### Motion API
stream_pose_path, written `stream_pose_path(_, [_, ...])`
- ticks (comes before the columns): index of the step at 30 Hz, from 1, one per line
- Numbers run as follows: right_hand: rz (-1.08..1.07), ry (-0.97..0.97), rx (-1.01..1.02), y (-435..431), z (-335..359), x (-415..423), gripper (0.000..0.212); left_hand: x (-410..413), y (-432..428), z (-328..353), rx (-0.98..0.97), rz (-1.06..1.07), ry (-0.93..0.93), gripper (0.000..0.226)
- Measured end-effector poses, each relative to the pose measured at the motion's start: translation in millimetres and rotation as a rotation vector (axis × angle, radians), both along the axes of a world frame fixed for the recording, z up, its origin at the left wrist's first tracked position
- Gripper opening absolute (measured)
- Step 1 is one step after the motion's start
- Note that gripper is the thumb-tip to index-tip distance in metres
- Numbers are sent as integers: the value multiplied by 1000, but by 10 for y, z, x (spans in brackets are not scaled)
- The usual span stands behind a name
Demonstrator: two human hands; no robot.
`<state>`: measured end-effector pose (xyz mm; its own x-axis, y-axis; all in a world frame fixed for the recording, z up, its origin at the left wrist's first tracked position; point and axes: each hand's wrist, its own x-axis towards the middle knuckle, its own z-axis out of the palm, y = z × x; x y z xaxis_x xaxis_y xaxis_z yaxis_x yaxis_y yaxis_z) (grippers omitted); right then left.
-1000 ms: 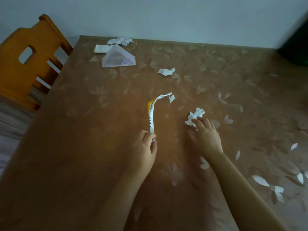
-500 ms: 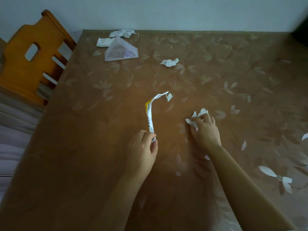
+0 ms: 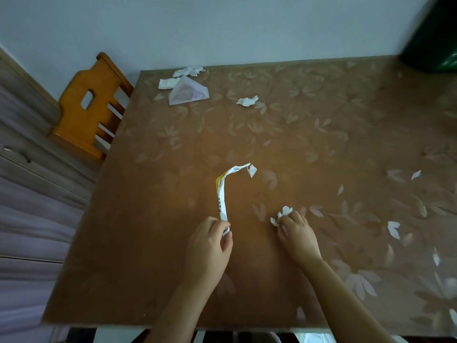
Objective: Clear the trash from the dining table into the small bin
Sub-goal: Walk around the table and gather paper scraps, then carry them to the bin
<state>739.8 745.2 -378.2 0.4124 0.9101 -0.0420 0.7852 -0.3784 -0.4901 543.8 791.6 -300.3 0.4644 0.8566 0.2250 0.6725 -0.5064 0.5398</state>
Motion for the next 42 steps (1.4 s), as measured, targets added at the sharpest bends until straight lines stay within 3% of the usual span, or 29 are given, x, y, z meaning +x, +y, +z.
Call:
stream_pose_path(8, [-80,-59,142,-674,416,-267,17,-214,-445,183,6,-128,5,18])
stream_pose_path(14, [-164,-144,228,-1234,830,-603,1,-388,-812,431,35,-241,-42,16])
stream_pose_path(22, [-308,-264,287,-2227,1244,-870,15,-299,-1361,627,26,-455,-136,16])
stream_pose_path(34, [-805,-388,338,-3643,1466,-567,10,673,-2322,813,98,-855,-213,10])
stream_pose_path(42, [-1156,-456,367,-5099,1506,15,11,1792,-3645,889,91,-1139,-281,10])
